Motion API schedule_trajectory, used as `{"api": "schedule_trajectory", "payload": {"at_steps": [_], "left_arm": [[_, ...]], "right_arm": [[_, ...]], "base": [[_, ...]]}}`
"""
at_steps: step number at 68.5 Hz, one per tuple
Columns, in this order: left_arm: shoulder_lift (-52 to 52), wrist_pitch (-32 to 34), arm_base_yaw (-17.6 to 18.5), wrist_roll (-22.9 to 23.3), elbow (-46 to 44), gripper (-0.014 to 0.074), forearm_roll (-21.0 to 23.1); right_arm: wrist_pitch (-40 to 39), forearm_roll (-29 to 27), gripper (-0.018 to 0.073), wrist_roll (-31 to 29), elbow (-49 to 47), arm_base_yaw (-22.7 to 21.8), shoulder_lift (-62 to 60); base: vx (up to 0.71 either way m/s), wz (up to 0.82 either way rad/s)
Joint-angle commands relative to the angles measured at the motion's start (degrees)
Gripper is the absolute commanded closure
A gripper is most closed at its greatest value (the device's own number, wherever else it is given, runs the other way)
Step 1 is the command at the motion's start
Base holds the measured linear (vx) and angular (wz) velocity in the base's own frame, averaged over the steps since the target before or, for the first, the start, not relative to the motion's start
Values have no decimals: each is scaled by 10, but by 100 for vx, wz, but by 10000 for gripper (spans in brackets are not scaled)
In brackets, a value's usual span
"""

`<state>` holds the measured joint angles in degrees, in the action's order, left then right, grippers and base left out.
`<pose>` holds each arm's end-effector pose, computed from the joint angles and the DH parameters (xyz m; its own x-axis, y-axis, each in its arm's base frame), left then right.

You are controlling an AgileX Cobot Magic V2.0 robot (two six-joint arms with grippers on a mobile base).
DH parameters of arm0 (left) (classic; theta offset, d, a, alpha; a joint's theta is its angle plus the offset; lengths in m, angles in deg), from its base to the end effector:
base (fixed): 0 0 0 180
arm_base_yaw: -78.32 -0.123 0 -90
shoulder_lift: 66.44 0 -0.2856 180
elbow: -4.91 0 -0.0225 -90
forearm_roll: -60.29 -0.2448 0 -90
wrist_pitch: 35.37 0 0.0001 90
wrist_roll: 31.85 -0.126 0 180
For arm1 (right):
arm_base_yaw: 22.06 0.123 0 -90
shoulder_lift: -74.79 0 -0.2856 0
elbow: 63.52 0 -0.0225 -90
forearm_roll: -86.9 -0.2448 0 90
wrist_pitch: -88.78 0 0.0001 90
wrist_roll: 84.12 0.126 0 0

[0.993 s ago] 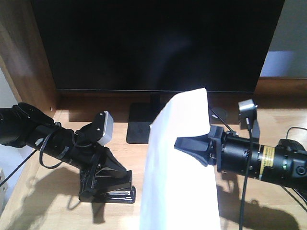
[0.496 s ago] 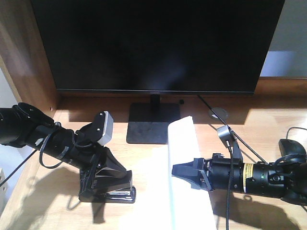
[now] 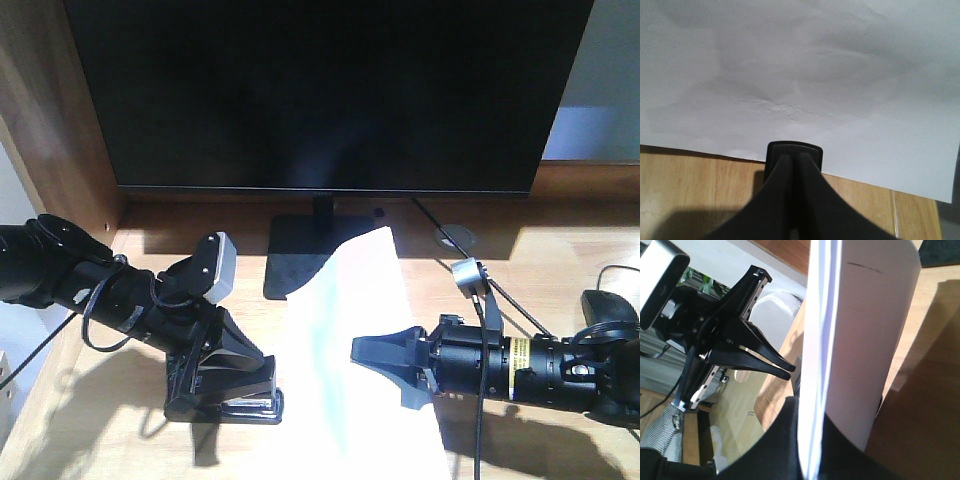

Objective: Grab stapler and paper to desk for stapling
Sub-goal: 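Lay the paper flat on the desk under the stapler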

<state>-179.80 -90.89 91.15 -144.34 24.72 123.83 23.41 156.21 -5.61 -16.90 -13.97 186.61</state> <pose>0.2986 -0.1634 0.1516 -0.1287 0.6504 -0.7486 0.9917 0.0796 -0.1013 0.2562 0.1446 0.1347 -0.8431 0.1514 -0.5161 -0.4265 0.3964 0.8130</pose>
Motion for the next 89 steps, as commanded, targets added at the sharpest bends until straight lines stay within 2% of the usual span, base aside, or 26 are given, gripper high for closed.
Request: {"api": "schedule_trajectory", "payload": {"at_steps": [1,25,47,63,79,89], "left_arm": [[24,-19,2,4,-12,603,31],[24,-19,2,4,-12,603,31],[24,-19,2,4,-12,603,31],[24,-19,2,4,-12,603,31],[24,-19,2,4,-12,603,31],[24,-19,2,4,-12,603,31]], "right_arm": [[-118,-8,562,-17,-11,-1,-19],[-117,49,562,-41,-11,-1,-19],[-117,54,562,-43,-11,-1,-22],[-117,63,562,-45,-11,-1,-68],[-103,63,562,-10,-11,-1,-62],[-105,60,562,-9,-11,-1,-34]], "base": [[0,0],[0,0],[0,0],[0,0],[0,0],[0,0]]}}
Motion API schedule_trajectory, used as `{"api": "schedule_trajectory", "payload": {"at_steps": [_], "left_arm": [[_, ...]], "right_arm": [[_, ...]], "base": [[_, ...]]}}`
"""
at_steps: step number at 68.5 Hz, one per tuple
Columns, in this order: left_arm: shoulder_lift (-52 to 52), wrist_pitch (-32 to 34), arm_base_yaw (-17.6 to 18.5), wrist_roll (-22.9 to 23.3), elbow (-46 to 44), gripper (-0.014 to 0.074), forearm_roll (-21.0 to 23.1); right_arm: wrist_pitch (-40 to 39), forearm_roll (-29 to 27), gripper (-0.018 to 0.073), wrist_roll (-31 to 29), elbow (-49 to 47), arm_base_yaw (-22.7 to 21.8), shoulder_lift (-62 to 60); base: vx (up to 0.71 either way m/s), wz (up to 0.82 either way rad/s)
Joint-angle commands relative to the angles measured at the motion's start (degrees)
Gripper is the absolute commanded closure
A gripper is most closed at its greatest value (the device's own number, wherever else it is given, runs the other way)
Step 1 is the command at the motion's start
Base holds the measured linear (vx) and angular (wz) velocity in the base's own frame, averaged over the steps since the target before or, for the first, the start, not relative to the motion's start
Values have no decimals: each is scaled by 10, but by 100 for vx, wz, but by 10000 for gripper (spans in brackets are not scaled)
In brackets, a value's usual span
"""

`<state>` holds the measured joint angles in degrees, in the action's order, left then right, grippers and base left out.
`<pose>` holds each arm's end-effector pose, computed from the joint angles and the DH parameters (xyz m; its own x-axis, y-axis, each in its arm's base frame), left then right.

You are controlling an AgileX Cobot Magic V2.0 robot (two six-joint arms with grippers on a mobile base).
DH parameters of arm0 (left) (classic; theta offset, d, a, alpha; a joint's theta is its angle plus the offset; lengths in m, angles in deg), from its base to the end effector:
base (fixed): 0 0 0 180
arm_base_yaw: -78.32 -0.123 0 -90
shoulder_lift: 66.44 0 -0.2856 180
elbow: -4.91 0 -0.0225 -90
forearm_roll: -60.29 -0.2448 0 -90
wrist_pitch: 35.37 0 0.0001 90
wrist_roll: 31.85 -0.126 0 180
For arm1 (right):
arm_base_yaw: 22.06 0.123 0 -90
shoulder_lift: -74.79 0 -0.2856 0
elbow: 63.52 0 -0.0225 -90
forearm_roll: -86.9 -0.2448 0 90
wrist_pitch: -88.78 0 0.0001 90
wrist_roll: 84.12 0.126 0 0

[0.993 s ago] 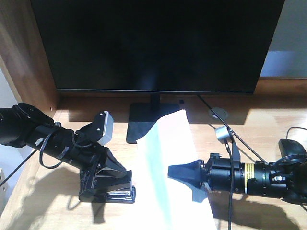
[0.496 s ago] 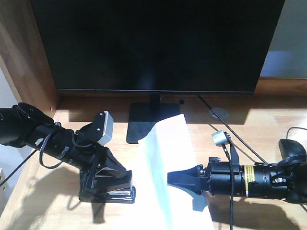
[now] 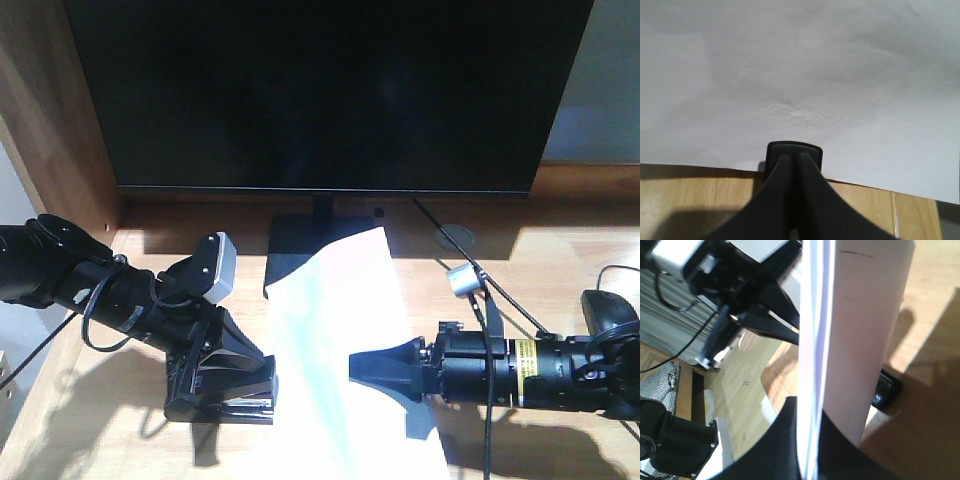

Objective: Grab stapler and paper to desk for stapling
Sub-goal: 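Lay the paper flat on the desk under the stapler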

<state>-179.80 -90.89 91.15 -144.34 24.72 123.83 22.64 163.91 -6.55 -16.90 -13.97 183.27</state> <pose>0.2986 -0.1634 0.1516 -0.1287 0.6504 -0.7486 0.9917 0.0796 -0.1013 0.2406 0.1476 0.1459 -0.8090 0.0210 -0.5874 -0.5419 0.3606 0.7592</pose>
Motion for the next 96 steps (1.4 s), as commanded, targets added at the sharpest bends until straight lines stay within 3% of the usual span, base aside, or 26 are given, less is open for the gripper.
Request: {"api": "schedule_trajectory", "payload": {"at_steps": [1,26,43,52,96], "left_arm": [[24,-19,2,4,-12,603,31],[24,-19,2,4,-12,603,31],[24,-19,2,4,-12,603,31],[24,-19,2,4,-12,603,31],[24,-19,2,4,-12,603,31]], "right_arm": [[-98,-18,562,1,-11,-1,3],[-109,-114,562,36,-11,8,70],[-109,-237,562,43,-11,86,107],[-106,-291,562,43,-11,102,125],[-105,-295,562,43,-10,102,136]], "base": [[0,0],[0,0],[0,0],[0,0],[0,0]]}}
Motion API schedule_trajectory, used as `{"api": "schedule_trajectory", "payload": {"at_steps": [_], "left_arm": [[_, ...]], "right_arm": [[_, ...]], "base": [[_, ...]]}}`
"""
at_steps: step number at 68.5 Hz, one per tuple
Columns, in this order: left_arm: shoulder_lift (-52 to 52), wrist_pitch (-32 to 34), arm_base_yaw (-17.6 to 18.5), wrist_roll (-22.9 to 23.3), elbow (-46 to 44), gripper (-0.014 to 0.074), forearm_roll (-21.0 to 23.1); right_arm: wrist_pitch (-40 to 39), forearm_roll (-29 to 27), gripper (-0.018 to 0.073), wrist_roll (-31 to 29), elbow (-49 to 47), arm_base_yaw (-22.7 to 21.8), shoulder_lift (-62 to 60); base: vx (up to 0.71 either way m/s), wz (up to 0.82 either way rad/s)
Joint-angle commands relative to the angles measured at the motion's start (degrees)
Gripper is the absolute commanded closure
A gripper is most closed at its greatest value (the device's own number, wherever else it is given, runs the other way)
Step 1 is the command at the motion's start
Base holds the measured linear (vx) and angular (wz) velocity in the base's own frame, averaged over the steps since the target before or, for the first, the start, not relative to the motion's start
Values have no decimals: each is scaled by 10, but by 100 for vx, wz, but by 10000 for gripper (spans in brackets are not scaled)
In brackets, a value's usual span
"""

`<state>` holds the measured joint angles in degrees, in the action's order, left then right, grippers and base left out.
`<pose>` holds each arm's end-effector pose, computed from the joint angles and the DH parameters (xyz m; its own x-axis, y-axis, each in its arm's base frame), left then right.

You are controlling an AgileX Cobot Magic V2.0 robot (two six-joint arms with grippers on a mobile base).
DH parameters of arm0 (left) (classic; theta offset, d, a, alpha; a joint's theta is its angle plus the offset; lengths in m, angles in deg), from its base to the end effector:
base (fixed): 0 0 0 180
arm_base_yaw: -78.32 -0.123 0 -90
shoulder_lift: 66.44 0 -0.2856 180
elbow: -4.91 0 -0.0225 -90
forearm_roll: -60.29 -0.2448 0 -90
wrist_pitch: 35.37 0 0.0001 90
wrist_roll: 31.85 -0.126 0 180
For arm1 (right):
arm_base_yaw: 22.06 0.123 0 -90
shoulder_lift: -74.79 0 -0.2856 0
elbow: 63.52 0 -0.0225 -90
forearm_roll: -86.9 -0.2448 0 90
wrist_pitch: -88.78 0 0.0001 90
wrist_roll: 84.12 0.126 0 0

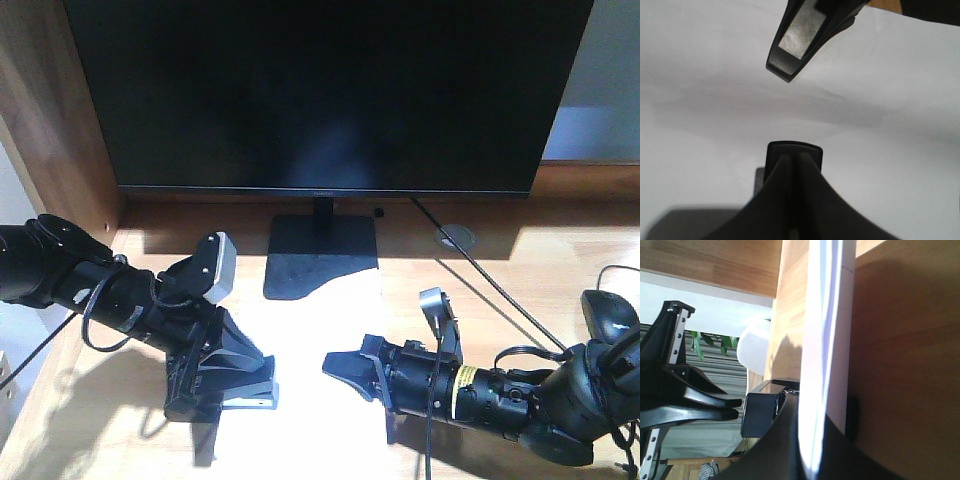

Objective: Grab stapler and paper to desk for stapling
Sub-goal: 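Open the left gripper and lift it off the stapler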

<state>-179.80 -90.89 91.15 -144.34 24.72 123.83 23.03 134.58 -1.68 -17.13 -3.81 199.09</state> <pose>0.2986 -0.1634 0.1516 -0.1287 0.6504 -0.7486 0.9917 0.0796 -0.1013 0.2654 0.1769 0.0823 -0.8991 0.3642 -0.2428 -0.0951 0.3789 0.9205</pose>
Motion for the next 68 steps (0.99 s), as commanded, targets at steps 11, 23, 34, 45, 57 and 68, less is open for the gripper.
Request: {"api": "schedule_trajectory", "payload": {"at_steps": [11,23,34,45,57,68], "left_arm": [[24,-19,2,4,-12,603,31],[24,-19,2,4,-12,603,34],[24,-17,2,4,-12,603,38],[16,8,2,-1,-12,603,47],[-18,1,2,-1,-12,603,43],[-50,-10,2,0,-12,603,7]], "right_arm": [[-111,3,562,-5,-8,1,-22],[-111,12,562,-5,-8,1,-22],[-111,13,562,-5,-8,1,-22],[-111,13,562,-5,-8,1,-22],[-111,13,562,-7,-8,1,-22],[-111,11,562,-7,-8,1,-22]], "base": [[0,0],[0,0],[0,0],[0,0],[0,0],[0,0]]}}
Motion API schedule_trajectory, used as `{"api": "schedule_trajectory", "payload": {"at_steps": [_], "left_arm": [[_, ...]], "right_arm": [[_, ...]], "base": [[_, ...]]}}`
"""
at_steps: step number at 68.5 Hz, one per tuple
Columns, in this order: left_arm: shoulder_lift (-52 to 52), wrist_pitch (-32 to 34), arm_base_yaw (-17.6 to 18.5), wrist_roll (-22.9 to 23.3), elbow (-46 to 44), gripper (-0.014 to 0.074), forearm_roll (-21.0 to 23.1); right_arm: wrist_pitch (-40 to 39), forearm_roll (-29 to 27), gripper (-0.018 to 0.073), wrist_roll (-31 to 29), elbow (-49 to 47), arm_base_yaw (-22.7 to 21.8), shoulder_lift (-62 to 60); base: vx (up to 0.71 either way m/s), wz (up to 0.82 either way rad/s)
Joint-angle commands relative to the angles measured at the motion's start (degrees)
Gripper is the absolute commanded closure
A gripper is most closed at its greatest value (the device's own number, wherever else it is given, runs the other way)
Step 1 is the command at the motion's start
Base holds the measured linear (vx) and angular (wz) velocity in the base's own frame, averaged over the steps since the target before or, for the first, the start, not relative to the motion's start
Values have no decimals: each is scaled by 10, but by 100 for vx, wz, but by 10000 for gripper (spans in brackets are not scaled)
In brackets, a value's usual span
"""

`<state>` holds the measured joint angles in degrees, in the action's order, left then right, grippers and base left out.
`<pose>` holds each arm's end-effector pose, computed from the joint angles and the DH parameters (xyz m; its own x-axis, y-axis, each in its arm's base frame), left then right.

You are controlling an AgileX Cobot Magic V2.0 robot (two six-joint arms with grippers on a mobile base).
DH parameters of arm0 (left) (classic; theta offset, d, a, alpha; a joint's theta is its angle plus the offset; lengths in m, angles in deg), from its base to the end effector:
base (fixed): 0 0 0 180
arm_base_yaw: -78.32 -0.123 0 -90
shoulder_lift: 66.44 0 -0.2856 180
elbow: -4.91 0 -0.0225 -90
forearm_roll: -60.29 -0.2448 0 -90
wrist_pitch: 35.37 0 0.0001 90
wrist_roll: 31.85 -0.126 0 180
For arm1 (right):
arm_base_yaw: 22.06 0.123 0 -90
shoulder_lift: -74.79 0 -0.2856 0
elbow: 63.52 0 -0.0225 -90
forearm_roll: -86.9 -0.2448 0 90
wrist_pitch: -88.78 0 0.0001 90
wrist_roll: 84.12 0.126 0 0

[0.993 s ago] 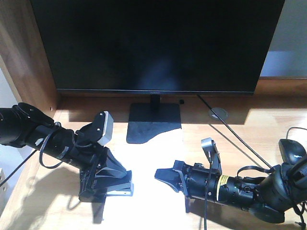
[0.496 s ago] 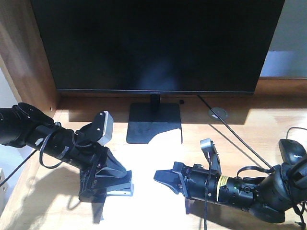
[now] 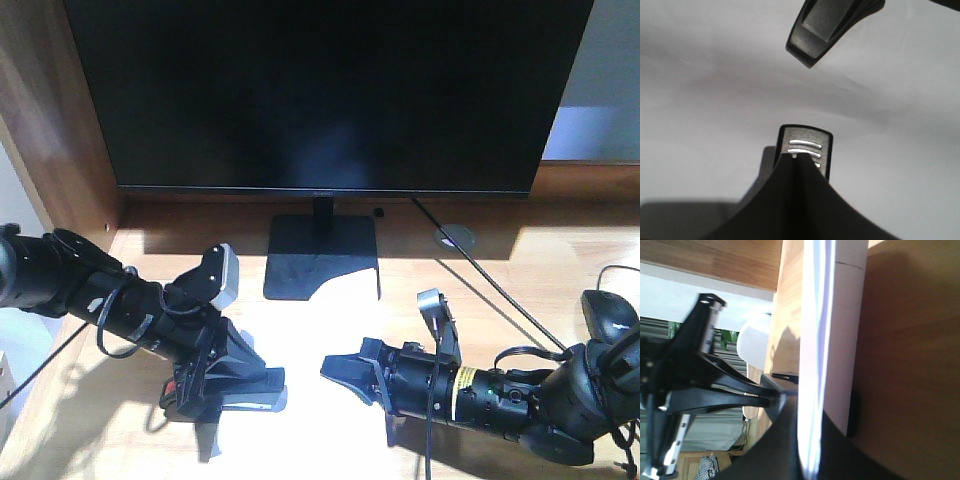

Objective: Grab stapler and paper to desk for stapling
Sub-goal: 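Open the left gripper and lift it off the stapler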

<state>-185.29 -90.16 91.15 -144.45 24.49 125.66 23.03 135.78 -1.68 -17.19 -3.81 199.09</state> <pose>0.3040 -0.1653 0.1222 -0.2115 0.6494 -0.7305 0.9765 0.1096 -0.1853 0.2635 0.1780 0.0822 -0.9059 0.3449 -0.2457 -0.1049 0.3795 0.9192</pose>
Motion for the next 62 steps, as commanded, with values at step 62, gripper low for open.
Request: {"api": "schedule_trajectory", "payload": {"at_steps": [62], "left_arm": [[101,-17,2,7,-8,603,-10]], "right_arm": [[-114,-3,562,-16,-8,1,-22]], "base": [[0,0]]}}
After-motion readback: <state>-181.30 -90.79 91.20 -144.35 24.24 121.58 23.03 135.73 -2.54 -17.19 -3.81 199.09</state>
